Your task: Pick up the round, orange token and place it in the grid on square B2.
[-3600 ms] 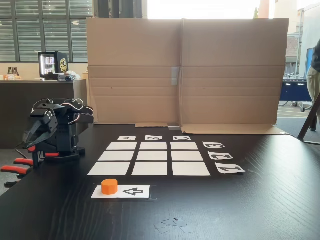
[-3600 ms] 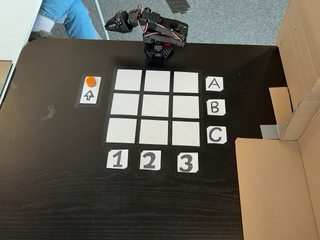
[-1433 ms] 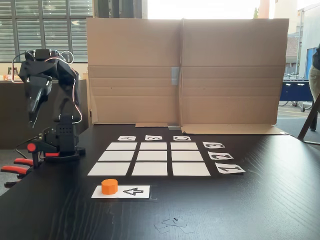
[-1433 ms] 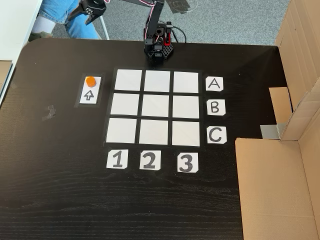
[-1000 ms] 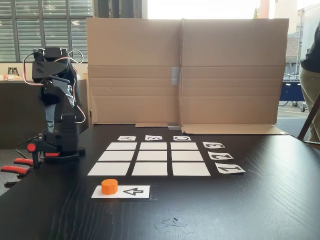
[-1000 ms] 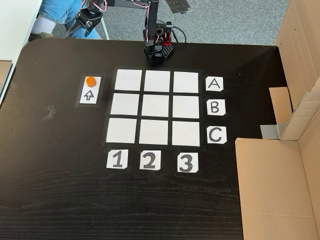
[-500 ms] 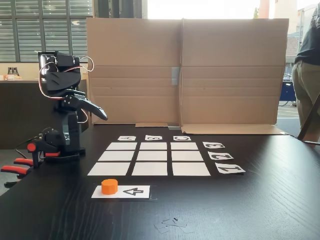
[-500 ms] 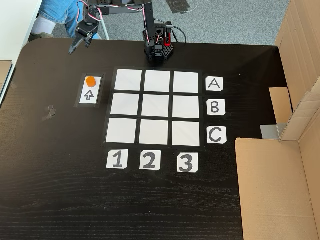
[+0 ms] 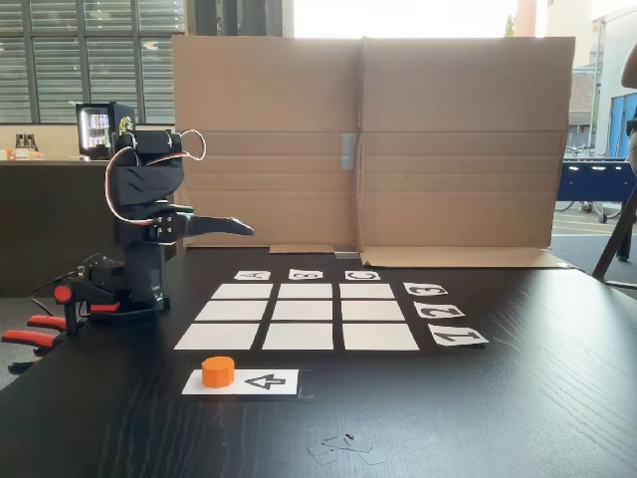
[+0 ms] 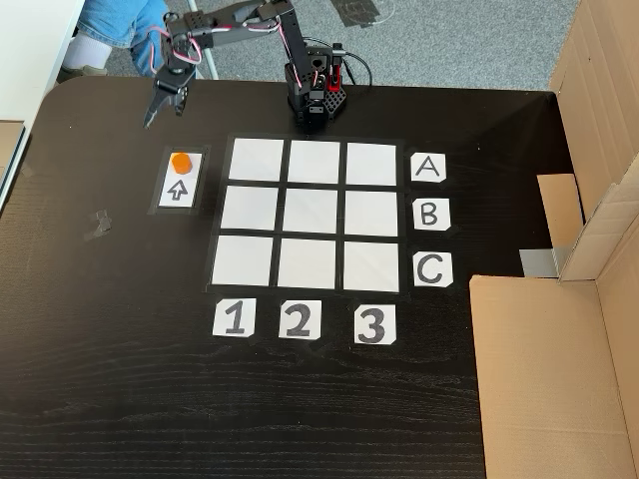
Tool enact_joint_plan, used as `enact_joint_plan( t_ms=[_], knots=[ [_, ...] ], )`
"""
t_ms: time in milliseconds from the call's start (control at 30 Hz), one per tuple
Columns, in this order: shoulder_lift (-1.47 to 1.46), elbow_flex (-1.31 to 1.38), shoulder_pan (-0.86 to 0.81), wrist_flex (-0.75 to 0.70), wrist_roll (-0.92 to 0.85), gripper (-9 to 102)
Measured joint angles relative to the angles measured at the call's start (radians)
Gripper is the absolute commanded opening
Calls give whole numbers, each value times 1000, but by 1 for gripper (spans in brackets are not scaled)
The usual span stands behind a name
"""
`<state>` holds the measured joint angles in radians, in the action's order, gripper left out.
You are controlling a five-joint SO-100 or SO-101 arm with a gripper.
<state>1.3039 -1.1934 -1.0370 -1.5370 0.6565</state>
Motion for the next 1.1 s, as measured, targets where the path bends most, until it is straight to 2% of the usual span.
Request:
enact_joint_plan(
  t_ms=[1100],
  knots=[
    [-380, 198, 107, 0, 60, 82]
  ],
)
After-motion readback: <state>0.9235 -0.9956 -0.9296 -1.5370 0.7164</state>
